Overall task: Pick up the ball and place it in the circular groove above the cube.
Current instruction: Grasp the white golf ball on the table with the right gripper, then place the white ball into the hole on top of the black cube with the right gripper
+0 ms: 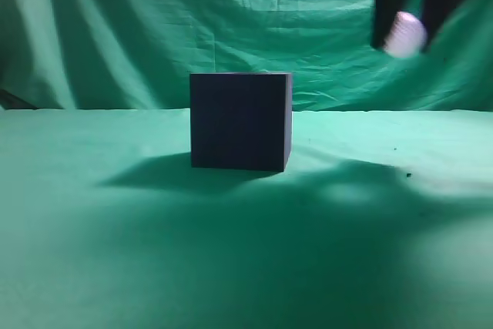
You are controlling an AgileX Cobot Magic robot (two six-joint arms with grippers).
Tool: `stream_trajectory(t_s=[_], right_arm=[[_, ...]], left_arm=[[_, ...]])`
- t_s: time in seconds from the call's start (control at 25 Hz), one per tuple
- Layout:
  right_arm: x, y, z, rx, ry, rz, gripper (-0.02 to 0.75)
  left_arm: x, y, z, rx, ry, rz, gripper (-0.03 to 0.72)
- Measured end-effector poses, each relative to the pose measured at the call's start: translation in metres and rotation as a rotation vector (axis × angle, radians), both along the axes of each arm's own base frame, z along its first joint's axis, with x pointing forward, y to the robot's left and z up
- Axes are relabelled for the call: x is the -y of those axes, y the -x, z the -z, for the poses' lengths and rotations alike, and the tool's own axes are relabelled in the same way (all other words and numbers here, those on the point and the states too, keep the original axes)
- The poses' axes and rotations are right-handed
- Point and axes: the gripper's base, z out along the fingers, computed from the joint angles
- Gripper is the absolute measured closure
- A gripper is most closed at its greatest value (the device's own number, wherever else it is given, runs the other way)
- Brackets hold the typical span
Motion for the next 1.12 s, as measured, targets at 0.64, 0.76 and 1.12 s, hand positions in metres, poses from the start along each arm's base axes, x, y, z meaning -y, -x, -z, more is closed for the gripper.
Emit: stream_trajectory(t_s=[0.64,0.76,1.12], right_arm=[[-0.124,0.017,0.0,0.0,-0.017,-0.342,0.424],[-0.126,0.015,0.003,0.005,-0.019,-0.342,0.424],[-0.127,0.015,0.004,0.009,-0.019,-0.379,0.304]], left_arm=[[0.0,0.0,0.0,0.0,0.0,0.0,0.688],[0.0,0.0,0.0,0.0,0.0,0.0,0.688],[0.0,0.0,0.0,0.0,0.0,0.0,0.688]])
